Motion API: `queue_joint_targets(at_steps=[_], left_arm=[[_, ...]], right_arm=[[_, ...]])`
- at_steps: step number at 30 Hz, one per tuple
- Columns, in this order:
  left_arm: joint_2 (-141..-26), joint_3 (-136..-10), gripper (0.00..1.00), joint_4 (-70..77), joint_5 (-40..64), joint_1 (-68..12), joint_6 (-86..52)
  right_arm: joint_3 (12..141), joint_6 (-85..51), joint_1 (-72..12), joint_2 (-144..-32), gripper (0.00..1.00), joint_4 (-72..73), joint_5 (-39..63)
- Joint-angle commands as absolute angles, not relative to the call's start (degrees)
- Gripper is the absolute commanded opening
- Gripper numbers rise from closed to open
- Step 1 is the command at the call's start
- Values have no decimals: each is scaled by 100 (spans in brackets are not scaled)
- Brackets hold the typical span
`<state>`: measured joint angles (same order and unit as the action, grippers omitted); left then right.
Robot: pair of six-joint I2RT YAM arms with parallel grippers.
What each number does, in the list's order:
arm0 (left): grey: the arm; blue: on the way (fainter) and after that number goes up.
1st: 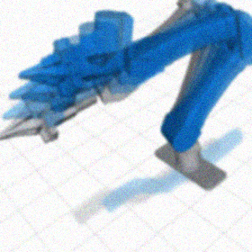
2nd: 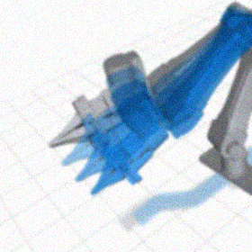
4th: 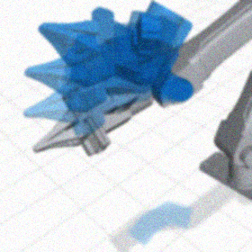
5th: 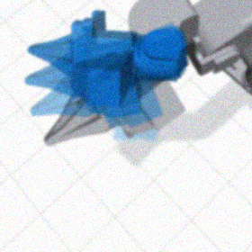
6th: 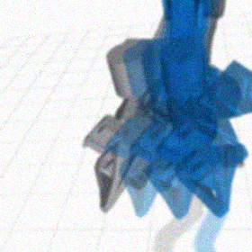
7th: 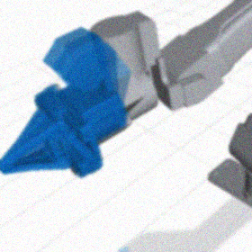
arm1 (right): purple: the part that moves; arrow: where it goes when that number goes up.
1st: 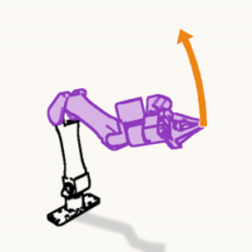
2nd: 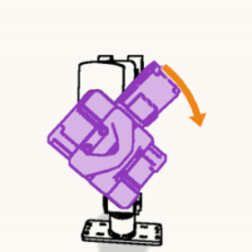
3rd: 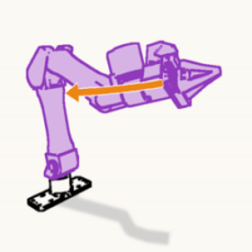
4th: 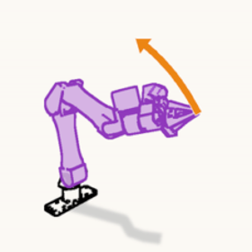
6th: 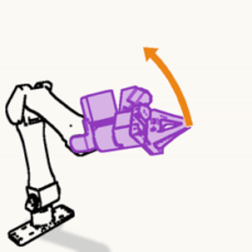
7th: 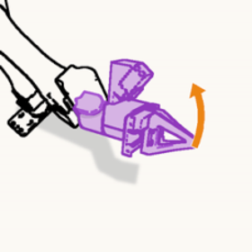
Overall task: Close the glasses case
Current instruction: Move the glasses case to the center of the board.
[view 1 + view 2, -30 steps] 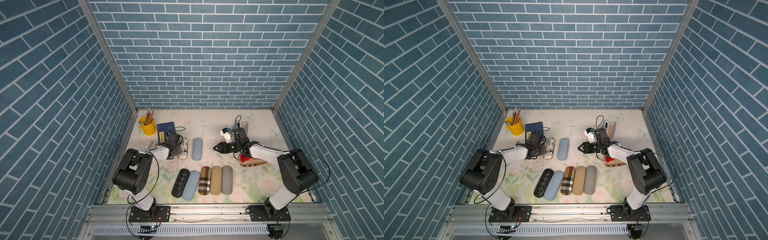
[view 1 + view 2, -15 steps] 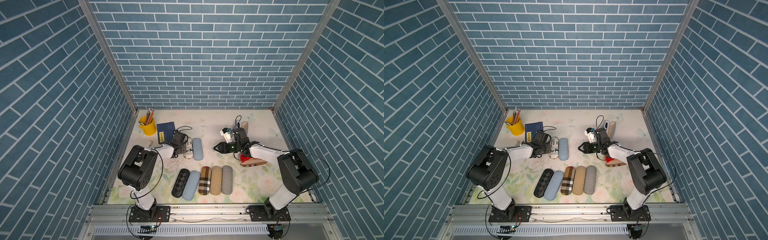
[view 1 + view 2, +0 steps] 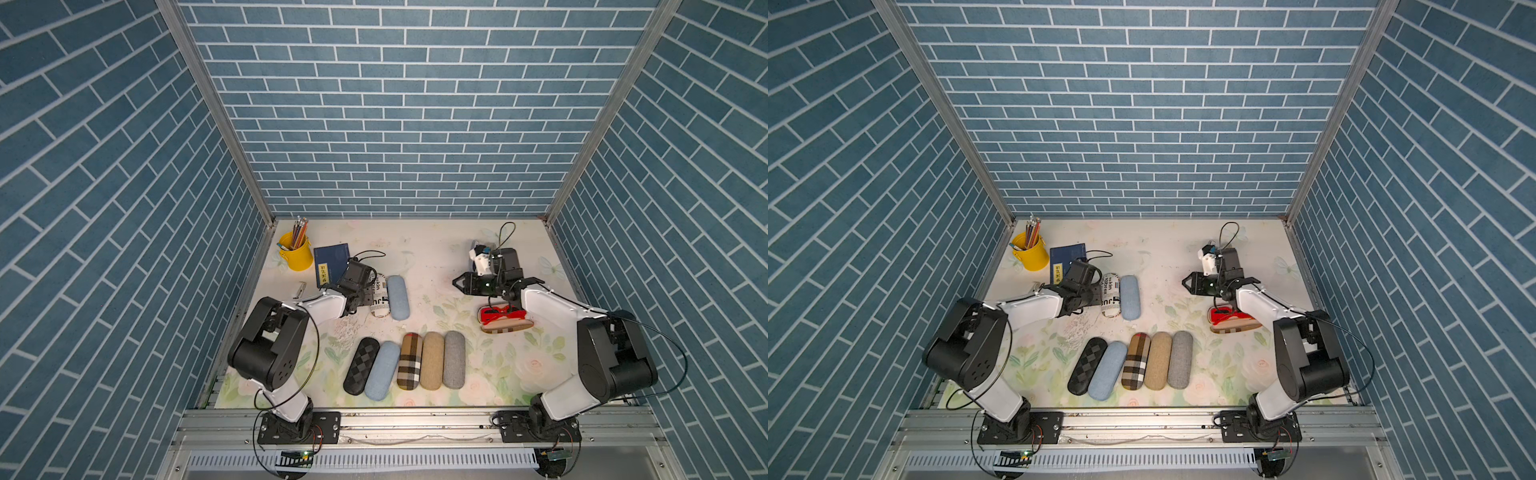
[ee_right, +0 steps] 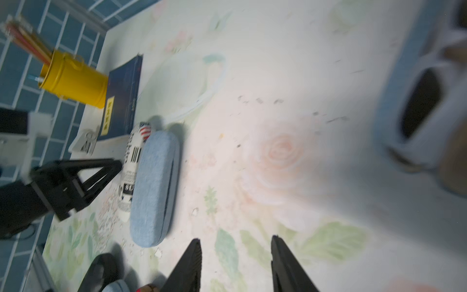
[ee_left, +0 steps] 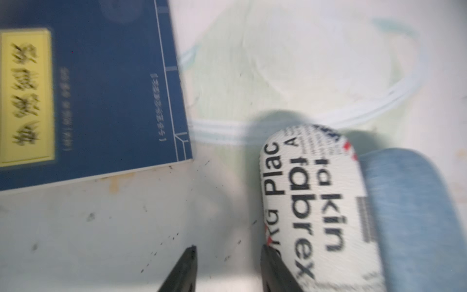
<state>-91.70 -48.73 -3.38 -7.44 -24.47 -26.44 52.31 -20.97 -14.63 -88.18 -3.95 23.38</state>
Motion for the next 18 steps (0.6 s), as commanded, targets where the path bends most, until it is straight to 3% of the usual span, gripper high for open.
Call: queue_joint_targets(at_steps=[1, 12, 18], left_arm=[[-8346, -4808, 55, -269, -715, -2527, -2736], [-7187, -4720, 85, -30, -457, -3561, -2742], [-6631, -4600, 92, 175, -626, -4168, -2747]], right_arm=[[5547, -2007, -998, -8693, 45, -817, 1787], [6836, -1545, -503, -10223, 44, -1379, 529], [7144, -1485, -509, -10775, 43, -1374, 466]])
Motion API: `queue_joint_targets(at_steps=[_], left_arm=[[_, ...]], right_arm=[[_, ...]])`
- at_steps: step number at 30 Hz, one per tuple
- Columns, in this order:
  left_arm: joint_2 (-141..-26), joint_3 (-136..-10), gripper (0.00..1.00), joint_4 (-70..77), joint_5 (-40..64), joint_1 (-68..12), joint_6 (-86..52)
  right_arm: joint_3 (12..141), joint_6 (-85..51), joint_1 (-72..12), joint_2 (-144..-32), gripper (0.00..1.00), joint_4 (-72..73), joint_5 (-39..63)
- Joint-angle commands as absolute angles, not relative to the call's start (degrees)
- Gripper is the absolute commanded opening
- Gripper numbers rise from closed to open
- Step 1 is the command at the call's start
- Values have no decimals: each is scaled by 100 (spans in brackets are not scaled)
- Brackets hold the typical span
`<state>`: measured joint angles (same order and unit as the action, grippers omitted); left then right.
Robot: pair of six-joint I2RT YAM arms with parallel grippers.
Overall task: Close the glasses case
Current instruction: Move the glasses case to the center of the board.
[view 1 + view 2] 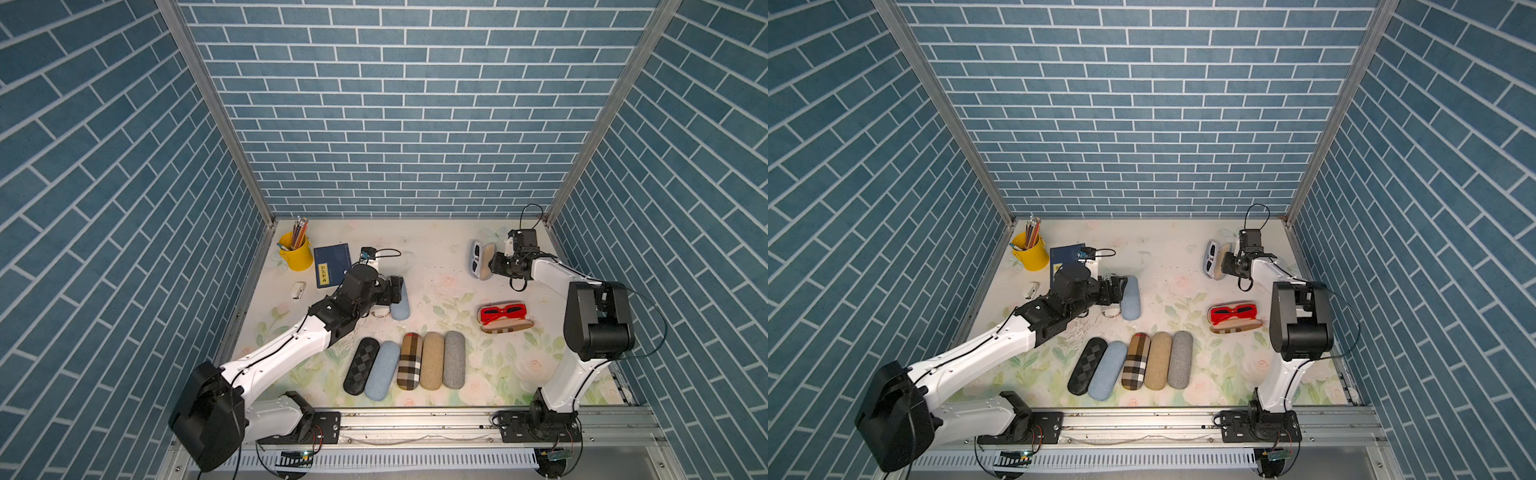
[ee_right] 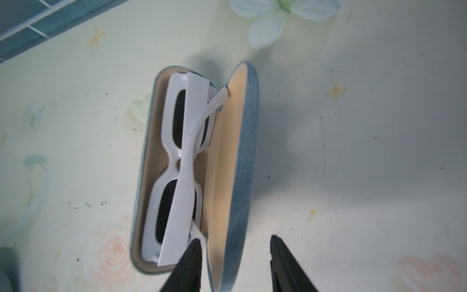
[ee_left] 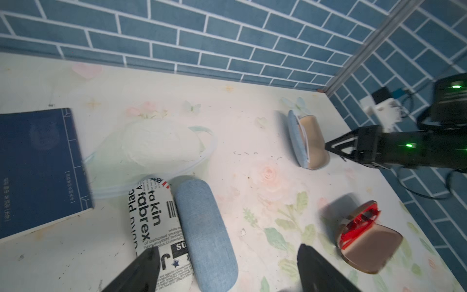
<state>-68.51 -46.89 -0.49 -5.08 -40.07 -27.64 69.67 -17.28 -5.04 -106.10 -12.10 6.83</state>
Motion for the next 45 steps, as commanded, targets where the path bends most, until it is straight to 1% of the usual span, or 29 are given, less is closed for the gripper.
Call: queue_joint_targets(at_steps=[1, 7, 15, 17, 21, 24, 28, 32, 37, 45], left_arm=[[-6566, -4588, 93, 178, -616, -4217, -2753], [-6312, -4514, 93, 44, -716, -4271, -2725], [-6233, -4526, 93, -81, -804, -4270, -2681], [-6227, -4543, 93, -122, -851, -4272, -2659], [-6240, -4587, 93, -265, -880, -4268, -2652], [-6198, -4572, 93, -286, -912, -4271, -2648], [-6161, -4536, 93, -290, -913, -4270, -2654], [-6249, -4545, 94, -284, -706, -4264, -2697], [-6312, -4497, 97, -246, -690, -4270, -2777], [-6449, -4343, 97, -54, -681, -4268, -2973]], right_arm=[[7186, -1485, -508, -10857, 42, -1365, 466], [7240, -1464, -558, -11019, 38, -1226, 376], [7228, -1419, -884, -10989, 29, -1208, 185], [7203, -1423, -973, -10961, 23, -1196, 133], [7139, -1450, -1137, -10858, 20, -1151, 62], [7128, -1466, -1257, -10811, 13, -1151, -6], [7109, -1498, -1409, -10752, 12, -1172, -75], [6987, -1605, -1645, -10558, 12, -1240, -219], [6706, -1730, -1947, -10200, 13, -1341, -397], [6105, -2038, -2522, -9529, 14, -1341, -777]])
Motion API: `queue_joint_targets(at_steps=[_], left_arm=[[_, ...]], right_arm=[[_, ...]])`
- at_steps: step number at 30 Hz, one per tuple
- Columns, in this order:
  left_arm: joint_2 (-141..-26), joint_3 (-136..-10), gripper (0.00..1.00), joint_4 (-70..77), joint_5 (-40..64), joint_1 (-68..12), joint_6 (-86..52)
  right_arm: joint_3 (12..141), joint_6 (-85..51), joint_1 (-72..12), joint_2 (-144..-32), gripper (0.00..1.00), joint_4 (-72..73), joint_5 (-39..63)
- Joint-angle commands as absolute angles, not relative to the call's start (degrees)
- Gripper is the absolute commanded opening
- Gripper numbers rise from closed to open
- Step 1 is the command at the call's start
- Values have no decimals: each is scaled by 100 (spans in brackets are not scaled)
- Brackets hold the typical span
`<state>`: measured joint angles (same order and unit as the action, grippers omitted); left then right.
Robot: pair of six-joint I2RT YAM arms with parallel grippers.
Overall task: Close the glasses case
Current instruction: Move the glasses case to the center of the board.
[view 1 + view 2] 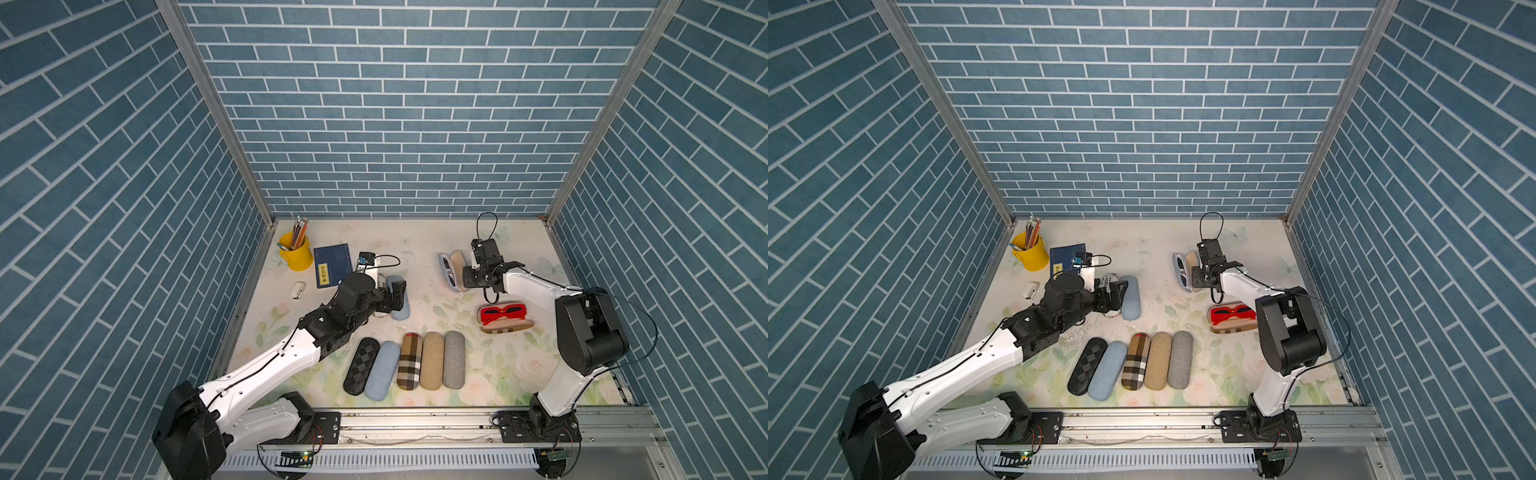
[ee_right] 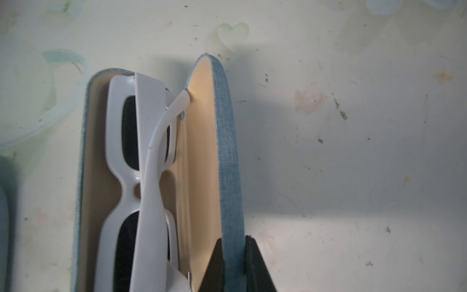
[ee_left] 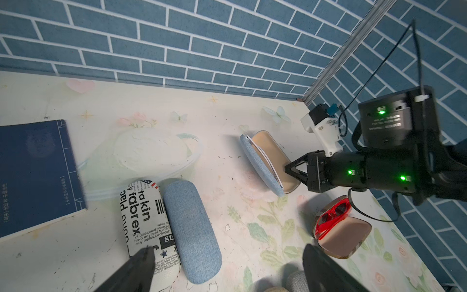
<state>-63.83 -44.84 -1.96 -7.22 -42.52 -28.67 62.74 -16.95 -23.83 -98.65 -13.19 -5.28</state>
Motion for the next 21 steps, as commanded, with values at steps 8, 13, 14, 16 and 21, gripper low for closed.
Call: queue_joint_targets(at_steps=[8, 13, 14, 16, 21], left_arm=[[-6717, -4102, 97, 374, -494, -4272, -3282], [-6874, -4039, 98, 539, -426, -4293, -3447], [-6916, -4019, 98, 578, -429, -4310, -3471], [-7034, -4019, 97, 636, -420, -4364, -3539], [-7462, -3979, 97, 1002, -69, -4426, -3818]], right_arm=[[5583, -2530, -3086, -9106, 14, -1237, -948], [5208, -2942, -3406, -8730, 15, -1157, -1105], [5138, -3022, -3467, -8649, 15, -1143, -1130], [5053, -3156, -3593, -8540, 15, -1142, -1218], [4947, -3458, -3844, -8508, 17, -1096, -1365]])
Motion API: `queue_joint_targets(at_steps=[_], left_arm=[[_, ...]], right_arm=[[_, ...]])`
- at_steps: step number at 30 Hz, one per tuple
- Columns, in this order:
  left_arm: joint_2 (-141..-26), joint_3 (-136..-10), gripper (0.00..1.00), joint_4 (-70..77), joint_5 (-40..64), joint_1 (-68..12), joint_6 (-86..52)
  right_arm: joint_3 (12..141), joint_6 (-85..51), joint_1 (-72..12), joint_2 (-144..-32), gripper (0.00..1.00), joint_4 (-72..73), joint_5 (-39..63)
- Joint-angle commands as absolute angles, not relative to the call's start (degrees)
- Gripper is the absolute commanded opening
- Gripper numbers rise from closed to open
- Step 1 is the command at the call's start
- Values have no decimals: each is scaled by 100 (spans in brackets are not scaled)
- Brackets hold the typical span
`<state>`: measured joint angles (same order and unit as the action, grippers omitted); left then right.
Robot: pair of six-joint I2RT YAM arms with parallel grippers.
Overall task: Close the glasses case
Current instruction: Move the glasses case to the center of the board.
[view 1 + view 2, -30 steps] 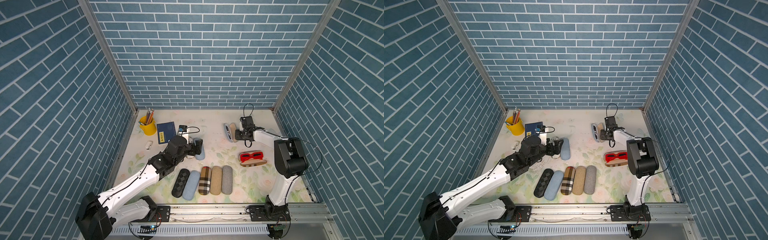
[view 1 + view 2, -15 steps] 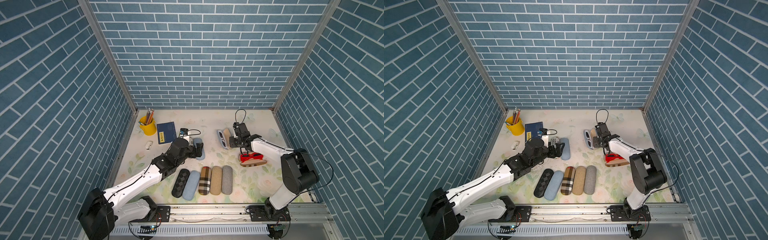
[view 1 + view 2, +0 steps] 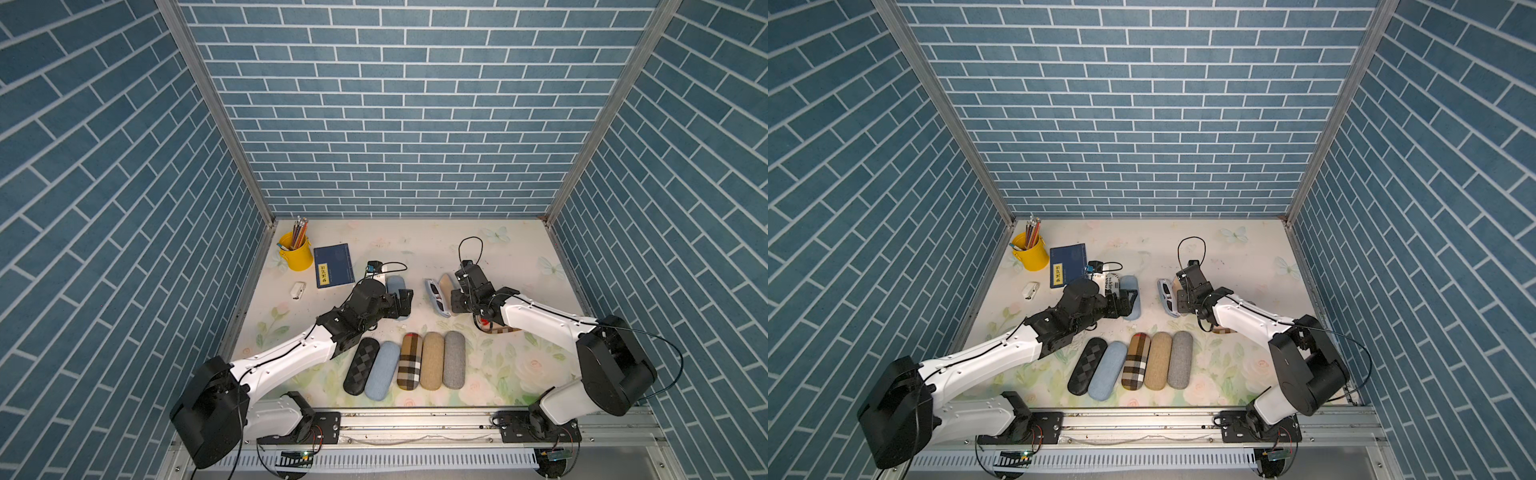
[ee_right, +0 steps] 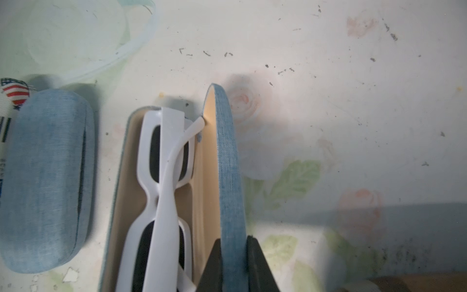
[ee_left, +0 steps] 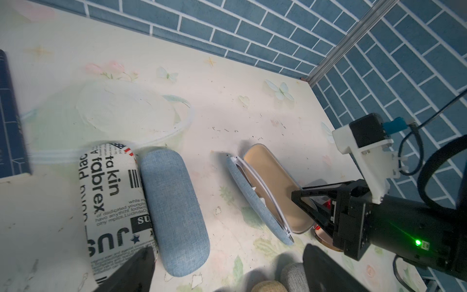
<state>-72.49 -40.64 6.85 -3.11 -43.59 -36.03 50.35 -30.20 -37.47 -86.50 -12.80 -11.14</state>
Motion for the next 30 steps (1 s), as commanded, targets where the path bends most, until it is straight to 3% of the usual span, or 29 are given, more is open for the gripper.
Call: queue_joint_targets(at_steps=[1, 8, 20, 26, 30], left_arm=[[-7561, -4006, 97, 1034, -46, -4458, -3846], [-8141, -4292, 97, 1177, 113, -4657, -3973], [-8725, -4767, 93, 994, 144, -4745, -4205], [-9035, -5069, 85, 667, -50, -4739, -4279], [-9235, -5150, 71, 701, -65, -4739, -4382]], right_arm=[[4932, -3523, -3870, -8516, 17, -1046, -1387], [4977, -3872, -4124, -8769, 17, -907, -1753], [4652, -4110, -4405, -8570, 32, -70, -1273], [4470, -3815, -4379, -7901, 39, -325, -1299], [4339, -3488, -4239, -7433, 44, -370, -1098]])
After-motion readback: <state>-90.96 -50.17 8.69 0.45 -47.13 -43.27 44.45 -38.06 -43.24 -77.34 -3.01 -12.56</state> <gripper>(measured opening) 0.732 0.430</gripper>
